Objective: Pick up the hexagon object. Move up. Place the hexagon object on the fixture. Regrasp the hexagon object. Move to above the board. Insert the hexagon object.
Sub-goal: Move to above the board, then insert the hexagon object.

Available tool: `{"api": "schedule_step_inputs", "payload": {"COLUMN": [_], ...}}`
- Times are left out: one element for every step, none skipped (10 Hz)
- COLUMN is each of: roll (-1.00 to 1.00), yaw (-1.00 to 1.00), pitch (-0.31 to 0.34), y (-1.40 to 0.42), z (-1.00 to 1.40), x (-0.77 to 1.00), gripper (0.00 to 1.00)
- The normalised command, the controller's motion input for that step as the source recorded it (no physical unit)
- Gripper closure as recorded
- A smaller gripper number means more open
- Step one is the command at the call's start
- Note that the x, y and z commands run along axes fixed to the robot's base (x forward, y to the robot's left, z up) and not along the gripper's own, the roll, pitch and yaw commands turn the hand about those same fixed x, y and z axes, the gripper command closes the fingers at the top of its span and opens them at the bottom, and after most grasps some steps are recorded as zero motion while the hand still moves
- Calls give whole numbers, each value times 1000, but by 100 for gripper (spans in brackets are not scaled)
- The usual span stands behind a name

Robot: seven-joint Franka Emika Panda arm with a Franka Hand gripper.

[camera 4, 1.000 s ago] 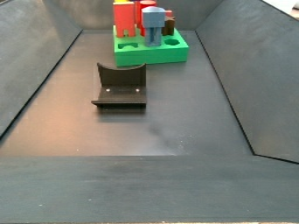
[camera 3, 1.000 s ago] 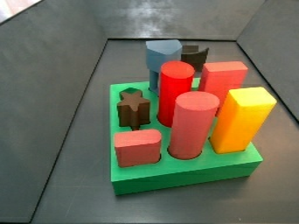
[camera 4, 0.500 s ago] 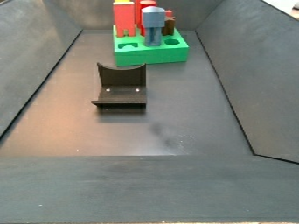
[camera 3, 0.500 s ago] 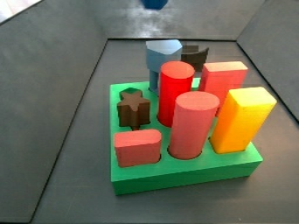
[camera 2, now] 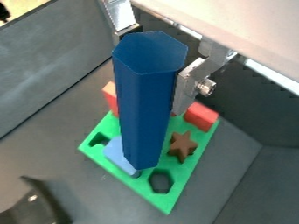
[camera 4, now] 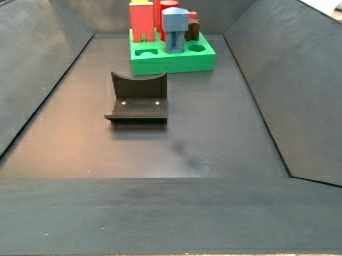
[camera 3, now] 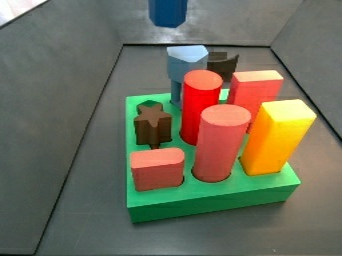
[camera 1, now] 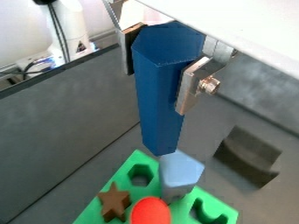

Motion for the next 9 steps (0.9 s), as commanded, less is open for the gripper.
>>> {"api": "schedule_step_inputs", "payload": {"roll": [-257, -201, 0, 0, -9, -66, -111, -189, -193], "yaw": [-2, -4, 0, -234, -351, -457, -626, -700, -829], "pitch": [-11, -17, 0, 0, 0, 0, 0, 0, -27], "y": [10, 13, 0, 0, 0, 0, 0, 0, 0], "z": [4, 6, 0, -286, -471, -554, -631, -697, -666], "x": [-34, -26, -51, -474, -477, -411, -320, -63, -17], "gripper": [100, 100, 100, 100, 100, 100, 100, 100, 100]}}
